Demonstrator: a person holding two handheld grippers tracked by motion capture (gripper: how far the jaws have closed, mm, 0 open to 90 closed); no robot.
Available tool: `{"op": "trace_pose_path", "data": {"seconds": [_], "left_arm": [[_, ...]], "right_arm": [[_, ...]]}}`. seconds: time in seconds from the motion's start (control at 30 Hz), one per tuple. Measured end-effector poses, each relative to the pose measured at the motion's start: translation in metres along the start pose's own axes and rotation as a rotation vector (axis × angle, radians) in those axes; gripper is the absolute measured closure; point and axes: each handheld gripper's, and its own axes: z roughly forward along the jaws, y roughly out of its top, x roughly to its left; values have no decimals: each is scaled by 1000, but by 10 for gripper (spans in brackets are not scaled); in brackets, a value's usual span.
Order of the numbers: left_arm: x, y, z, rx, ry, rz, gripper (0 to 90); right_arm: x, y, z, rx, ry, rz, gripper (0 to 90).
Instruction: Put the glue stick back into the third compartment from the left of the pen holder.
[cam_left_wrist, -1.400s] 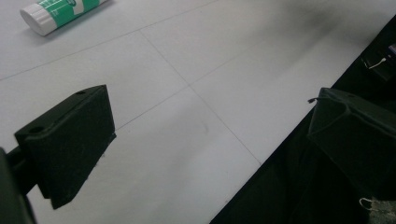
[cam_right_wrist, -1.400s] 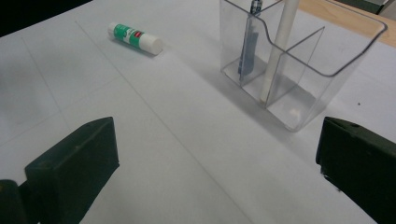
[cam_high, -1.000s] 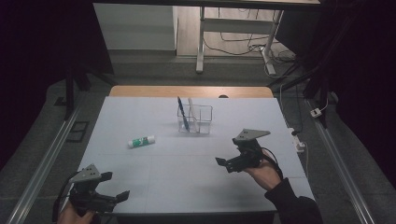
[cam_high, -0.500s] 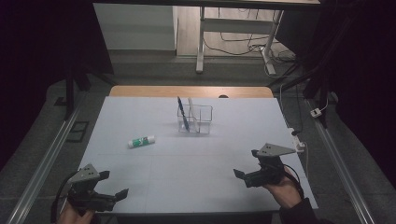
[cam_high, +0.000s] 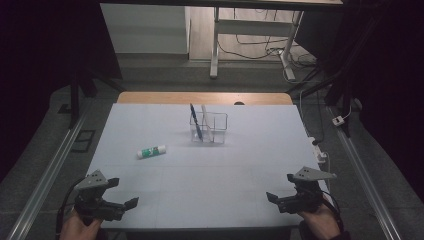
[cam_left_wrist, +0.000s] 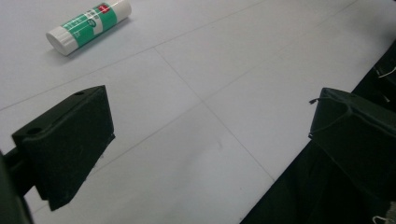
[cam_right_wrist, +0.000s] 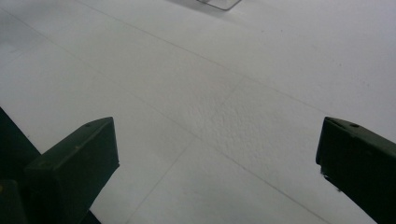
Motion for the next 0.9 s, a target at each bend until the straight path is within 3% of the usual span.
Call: {"op": "trace_pose_path", "data": {"seconds": [0.13,0.3,0.5,0.9], "left_arm": [[4,4,5,6,-12,-12,0],[12,7,11,27,15,-20,0],[21,13,19,49,17,-38,0],[41,28,41,91,44,-6,0]], "right_arm": [[-1,-3,-4,-3,-11,17,0],[-1,-5,-7,-5,-19,29,0],[-2,-6,-7,-11,-24,33,0],[-1,-5,-6,6,-15,29,0]]}}
